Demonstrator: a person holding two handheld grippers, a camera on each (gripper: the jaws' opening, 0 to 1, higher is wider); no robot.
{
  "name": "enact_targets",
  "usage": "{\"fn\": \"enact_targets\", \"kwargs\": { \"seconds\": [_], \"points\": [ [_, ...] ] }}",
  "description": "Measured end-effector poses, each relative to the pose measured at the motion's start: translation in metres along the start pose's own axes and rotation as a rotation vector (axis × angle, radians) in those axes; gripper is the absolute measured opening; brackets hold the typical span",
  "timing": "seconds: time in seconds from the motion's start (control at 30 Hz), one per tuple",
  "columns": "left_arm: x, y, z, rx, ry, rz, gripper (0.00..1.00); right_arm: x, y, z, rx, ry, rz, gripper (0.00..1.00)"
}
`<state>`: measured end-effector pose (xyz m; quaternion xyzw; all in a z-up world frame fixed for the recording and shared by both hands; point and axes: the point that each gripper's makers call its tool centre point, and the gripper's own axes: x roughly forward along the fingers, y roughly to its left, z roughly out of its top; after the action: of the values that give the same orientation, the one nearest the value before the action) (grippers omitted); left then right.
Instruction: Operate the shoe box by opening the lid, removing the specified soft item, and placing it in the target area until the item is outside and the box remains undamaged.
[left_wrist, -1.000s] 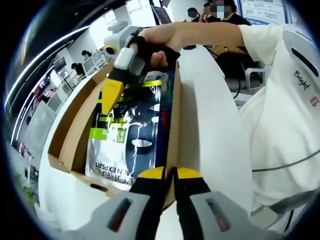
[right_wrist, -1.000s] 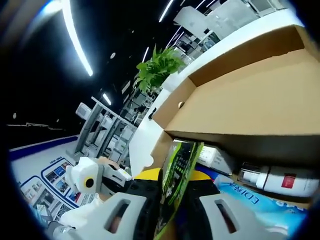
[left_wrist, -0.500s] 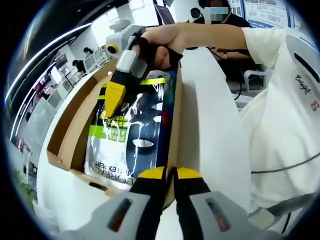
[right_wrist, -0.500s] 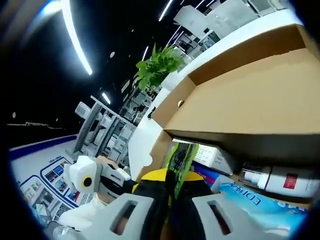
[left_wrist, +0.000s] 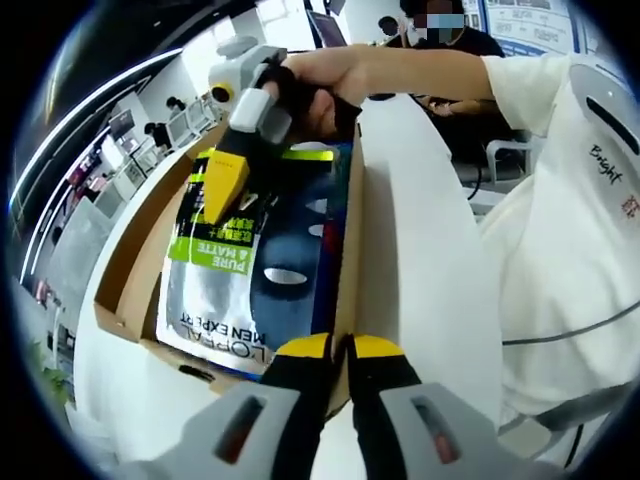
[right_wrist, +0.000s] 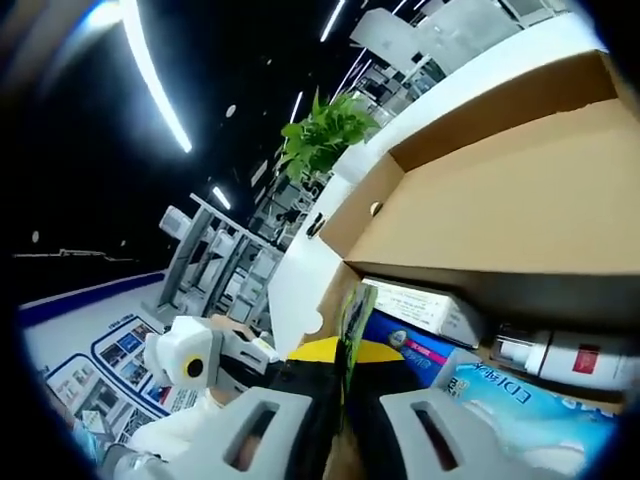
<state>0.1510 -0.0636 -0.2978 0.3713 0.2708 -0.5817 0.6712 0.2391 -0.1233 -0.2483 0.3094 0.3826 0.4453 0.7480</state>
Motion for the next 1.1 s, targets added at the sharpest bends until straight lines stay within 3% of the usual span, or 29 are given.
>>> {"fn": "enact_targets", "kwargs": {
  "seconds": [0.1,0.2,0.5,0.7,1.1],
  "points": [
    [0.0,0.0,0.0,0.005,-0.007,0.007,0.06,-0.007,0.006,-0.002,-0.015,-0.01,0.016,0.0],
    [0.0,0.0,0.0,-0.002,-0.003,0.001,0.06,-0.013,0.007,0.001,0.072,-0.002,0.045,0.0],
    [0.0,-0.001,0.0,-0.002,-0.004,0.002,0.06,-0.025,0.009,0.013,0.061,-0.042,0.07,0.0],
    [0.0,-0.001,0.0,-0.001,-0.005,0.003,0.06,-0.029,0.018,0.009,0.062,-0.054,0.09,0.0],
    [-0.001,-0.001,0.0,0.0,0.0,-0.001,0.06,-0.055,0.021,0.019,0.068,-0.115,0.096,0.0]
  ]
}}
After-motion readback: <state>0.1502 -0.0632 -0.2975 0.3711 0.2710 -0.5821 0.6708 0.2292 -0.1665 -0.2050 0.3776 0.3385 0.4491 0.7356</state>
